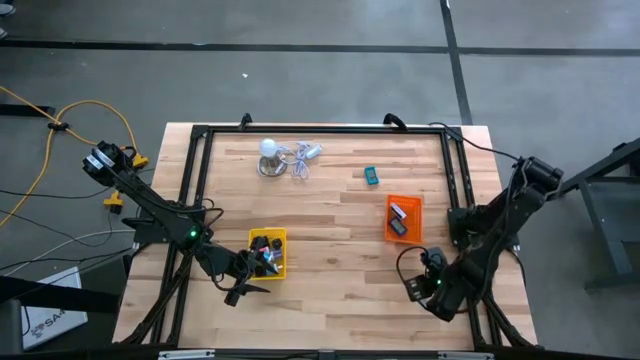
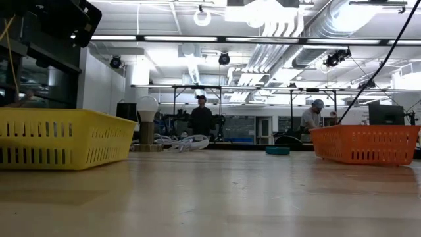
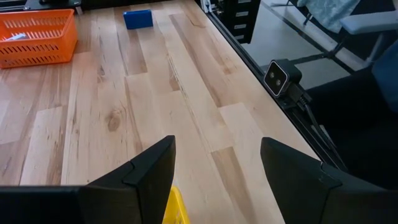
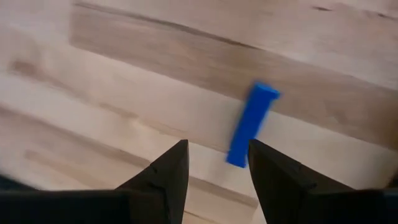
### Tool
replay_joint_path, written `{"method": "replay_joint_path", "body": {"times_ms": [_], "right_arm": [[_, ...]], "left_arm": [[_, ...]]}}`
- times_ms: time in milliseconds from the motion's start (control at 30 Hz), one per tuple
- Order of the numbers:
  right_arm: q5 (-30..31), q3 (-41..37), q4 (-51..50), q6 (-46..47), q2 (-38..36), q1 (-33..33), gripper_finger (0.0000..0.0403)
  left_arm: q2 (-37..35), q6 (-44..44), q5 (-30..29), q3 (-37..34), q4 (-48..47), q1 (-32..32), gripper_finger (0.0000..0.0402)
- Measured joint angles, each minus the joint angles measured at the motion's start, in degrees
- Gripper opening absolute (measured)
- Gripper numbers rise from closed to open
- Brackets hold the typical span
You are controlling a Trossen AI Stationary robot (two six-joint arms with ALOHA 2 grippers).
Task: Pick & Place Office items
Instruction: Put the dark blue digital clock into the orange bin
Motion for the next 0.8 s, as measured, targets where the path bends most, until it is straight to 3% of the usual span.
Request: {"method": "replay_joint_path", "body": {"times_ms": [800], "right_arm": [[-4.99,-0.02,-1.58,4.18,7.65,-0.12,0.0151]], "left_arm": [[0.00,0.00,0.00,0.00,0.00,0.00,0.0230]]}}
